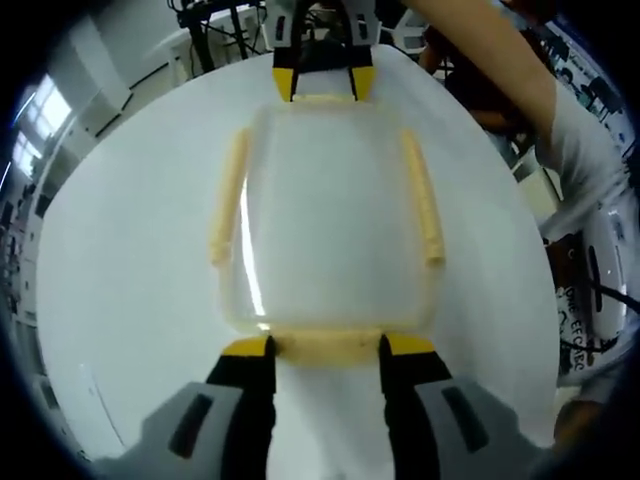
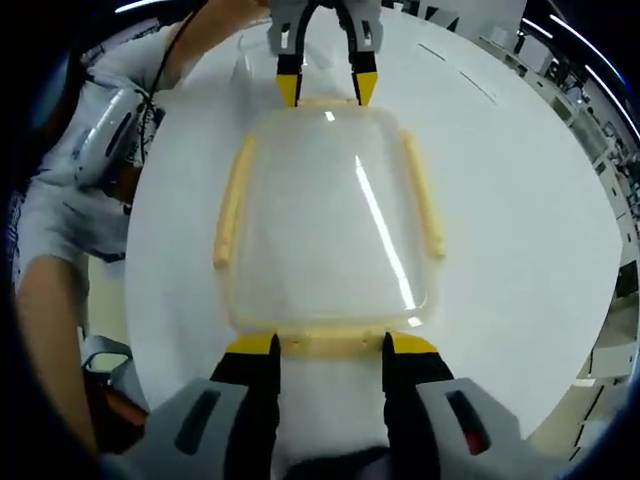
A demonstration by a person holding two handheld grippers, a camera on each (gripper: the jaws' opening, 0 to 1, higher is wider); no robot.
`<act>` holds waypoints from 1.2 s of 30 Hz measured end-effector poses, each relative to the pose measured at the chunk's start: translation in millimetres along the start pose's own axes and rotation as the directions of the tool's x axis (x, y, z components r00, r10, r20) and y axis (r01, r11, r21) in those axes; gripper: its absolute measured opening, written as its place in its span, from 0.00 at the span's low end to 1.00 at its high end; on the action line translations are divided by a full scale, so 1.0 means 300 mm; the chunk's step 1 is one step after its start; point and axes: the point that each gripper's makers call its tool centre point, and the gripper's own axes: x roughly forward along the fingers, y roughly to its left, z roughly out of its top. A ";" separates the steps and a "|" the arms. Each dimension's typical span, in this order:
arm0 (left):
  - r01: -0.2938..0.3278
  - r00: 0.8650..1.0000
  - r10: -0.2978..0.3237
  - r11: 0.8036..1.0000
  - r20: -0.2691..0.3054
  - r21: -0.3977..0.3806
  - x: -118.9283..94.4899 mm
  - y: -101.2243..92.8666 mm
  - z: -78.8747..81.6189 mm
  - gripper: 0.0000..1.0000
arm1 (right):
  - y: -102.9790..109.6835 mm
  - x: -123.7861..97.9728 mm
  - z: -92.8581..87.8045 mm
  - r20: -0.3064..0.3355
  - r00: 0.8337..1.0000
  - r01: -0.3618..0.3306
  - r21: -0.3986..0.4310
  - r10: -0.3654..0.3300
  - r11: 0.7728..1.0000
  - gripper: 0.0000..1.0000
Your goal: Snap each plastic latch of the storage box into its locked position after aligning the lid with the box until every specified latch is closed and the lid sits flush.
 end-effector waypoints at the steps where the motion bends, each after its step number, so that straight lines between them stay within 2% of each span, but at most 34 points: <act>1: 0.000 1.000 0.000 1.000 -0.005 -0.001 0.001 0.000 0.001 0.41 | -0.002 -0.001 -0.001 0.002 1.000 0.000 0.002 0.000 1.000 0.39; 5: 0.000 1.000 0.000 1.000 -0.012 -0.001 0.001 0.001 0.001 0.41 | -0.003 -0.002 -0.002 0.020 1.000 -0.003 0.006 0.003 1.000 0.39; 16: 0.004 1.000 -0.004 1.000 0.019 0.000 0.000 0.006 0.001 0.41 | -0.011 -0.004 -0.004 0.005 1.000 -0.002 0.005 0.002 1.000 0.40; 24: 0.008 0.997 -0.008 1.000 0.071 -0.003 -0.002 0.012 0.003 0.41 | -0.019 -0.005 -0.006 -0.030 1.000 -0.003 0.015 0.004 1.000 0.40; 31: 0.007 0.997 -0.007 1.000 0.079 -0.006 -0.001 0.011 0.006 0.41 | -0.027 -0.010 -0.012 -0.030 1.000 -0.006 0.013 0.006 1.000 0.40; 36: 0.008 0.997 -0.007 1.000 0.072 -0.007 0.000 0.009 0.007 0.41 | -0.026 -0.006 -0.010 -0.060 0.998 -0.008 0.009 0.009 1.000 0.40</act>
